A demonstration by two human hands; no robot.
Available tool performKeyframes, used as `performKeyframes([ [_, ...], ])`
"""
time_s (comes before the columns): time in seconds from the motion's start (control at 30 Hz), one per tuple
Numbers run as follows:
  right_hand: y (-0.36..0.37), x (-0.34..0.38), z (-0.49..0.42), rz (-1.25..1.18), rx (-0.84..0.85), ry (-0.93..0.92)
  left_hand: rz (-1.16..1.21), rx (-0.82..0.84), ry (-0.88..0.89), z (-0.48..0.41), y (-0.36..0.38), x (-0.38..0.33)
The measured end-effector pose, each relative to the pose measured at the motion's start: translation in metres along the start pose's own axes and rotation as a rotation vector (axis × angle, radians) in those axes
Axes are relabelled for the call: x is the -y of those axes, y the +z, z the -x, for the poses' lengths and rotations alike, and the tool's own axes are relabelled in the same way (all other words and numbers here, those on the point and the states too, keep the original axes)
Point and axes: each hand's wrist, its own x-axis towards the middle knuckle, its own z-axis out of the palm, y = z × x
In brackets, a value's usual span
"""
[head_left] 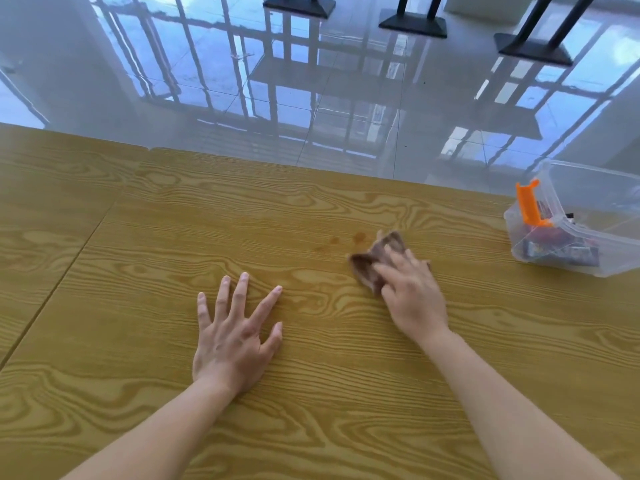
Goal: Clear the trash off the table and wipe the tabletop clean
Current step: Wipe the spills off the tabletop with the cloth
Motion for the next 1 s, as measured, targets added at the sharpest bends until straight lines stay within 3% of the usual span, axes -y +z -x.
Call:
performKeyframes([
  [0.07, 0.007, -0.006, 0.060, 0.005, -0.002, -0.171, 0.002, -0.001, -0.004, 0.000, -0.001, -0.001],
  [0.13, 0.005, -0.023, 0.088, 0.001, 0.033, -0.221, 0.004, 0.006, 0.001, -0.001, -0.001, -0.001],
  [0.33, -0.014, -0.010, -0.023, 0.019, -0.028, 0.257, 0.014, -0.003, 0.002, -0.001, -0.001, -0.001],
  [0.43, 0.005, 0.020, -0.016, 0.054, 0.009, 0.041, 0.013, -0.006, 0.007, 0.000, 0.000, -0.001],
  [0.5, 0.017, 0.023, 0.031, 0.068, 0.028, -0.192, 0.001, -0.011, 0.006, 0.000, 0.001, 0.000],
  [0.57, 0.017, 0.009, 0.066, 0.029, 0.069, -0.306, -0.007, -0.013, 0.007, -0.001, 0.002, 0.000],
  [0.63, 0.008, -0.011, 0.056, 0.012, 0.087, -0.256, -0.008, -0.011, 0.012, -0.002, 0.003, 0.000],
  [0.8, -0.003, 0.018, -0.057, -0.045, 0.000, 0.154, -0.011, -0.018, 0.011, -0.001, 0.004, 0.001],
  [0.9, 0.004, 0.031, -0.061, -0.041, 0.028, 0.075, -0.009, -0.008, 0.009, -0.002, 0.003, 0.001],
  [1.0, 0.014, 0.016, 0.021, 0.017, 0.026, -0.160, -0.002, -0.011, 0.010, -0.001, 0.002, 0.000],
])
